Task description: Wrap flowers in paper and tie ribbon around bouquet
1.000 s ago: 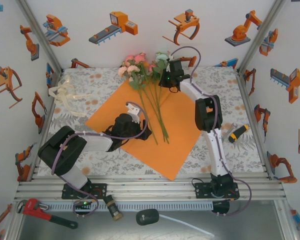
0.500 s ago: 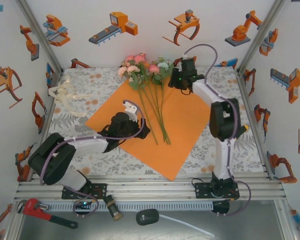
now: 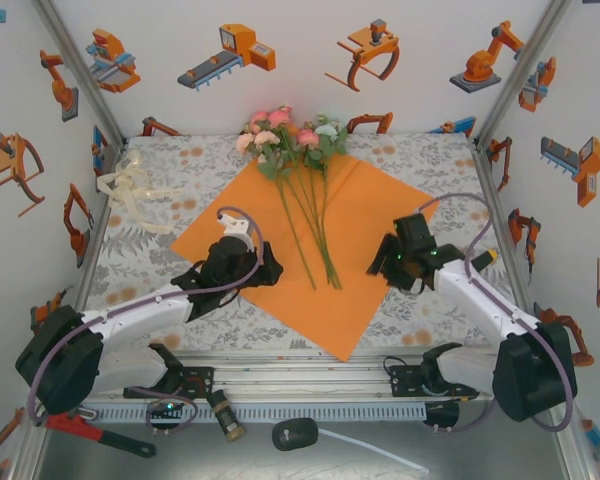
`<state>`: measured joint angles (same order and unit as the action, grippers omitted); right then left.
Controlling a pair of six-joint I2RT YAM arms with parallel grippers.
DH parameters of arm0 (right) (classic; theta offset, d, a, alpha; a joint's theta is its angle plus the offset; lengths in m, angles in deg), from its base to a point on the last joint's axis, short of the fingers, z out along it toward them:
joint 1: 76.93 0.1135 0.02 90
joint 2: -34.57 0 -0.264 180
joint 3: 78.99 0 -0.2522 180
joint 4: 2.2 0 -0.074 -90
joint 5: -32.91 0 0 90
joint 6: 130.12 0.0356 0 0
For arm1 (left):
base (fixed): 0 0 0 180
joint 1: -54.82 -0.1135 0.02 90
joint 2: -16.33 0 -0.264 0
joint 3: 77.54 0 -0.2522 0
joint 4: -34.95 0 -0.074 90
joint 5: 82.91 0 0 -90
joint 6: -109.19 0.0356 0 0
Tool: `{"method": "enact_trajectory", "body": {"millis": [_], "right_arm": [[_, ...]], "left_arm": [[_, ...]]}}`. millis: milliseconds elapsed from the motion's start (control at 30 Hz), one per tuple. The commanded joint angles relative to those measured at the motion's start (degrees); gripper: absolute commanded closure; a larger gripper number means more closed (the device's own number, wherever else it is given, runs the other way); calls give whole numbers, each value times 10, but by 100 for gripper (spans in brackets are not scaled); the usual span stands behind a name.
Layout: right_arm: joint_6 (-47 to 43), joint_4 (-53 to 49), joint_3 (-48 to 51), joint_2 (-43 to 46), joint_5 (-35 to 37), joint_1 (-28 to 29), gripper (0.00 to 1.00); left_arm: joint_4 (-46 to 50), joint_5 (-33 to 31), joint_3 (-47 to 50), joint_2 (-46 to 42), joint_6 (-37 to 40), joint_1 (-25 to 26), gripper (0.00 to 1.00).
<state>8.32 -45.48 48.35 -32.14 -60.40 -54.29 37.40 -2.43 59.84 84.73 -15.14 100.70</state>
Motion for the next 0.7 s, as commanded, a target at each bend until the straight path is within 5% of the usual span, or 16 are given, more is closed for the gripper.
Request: {"method": "enact_trajectory", "body": {"millis": [0, 367, 667], "right_arm": [[101, -24, 33, 19, -19, 56, 42], [174, 60, 109, -28, -3, 137, 43], [180, 81, 80, -10, -2, 138, 90]], "left_arm": [[42, -37, 14, -11, -46, 9, 34], [74, -83, 17, -42, 23, 32, 33], [83, -34, 23, -67, 117, 40, 31]]}}
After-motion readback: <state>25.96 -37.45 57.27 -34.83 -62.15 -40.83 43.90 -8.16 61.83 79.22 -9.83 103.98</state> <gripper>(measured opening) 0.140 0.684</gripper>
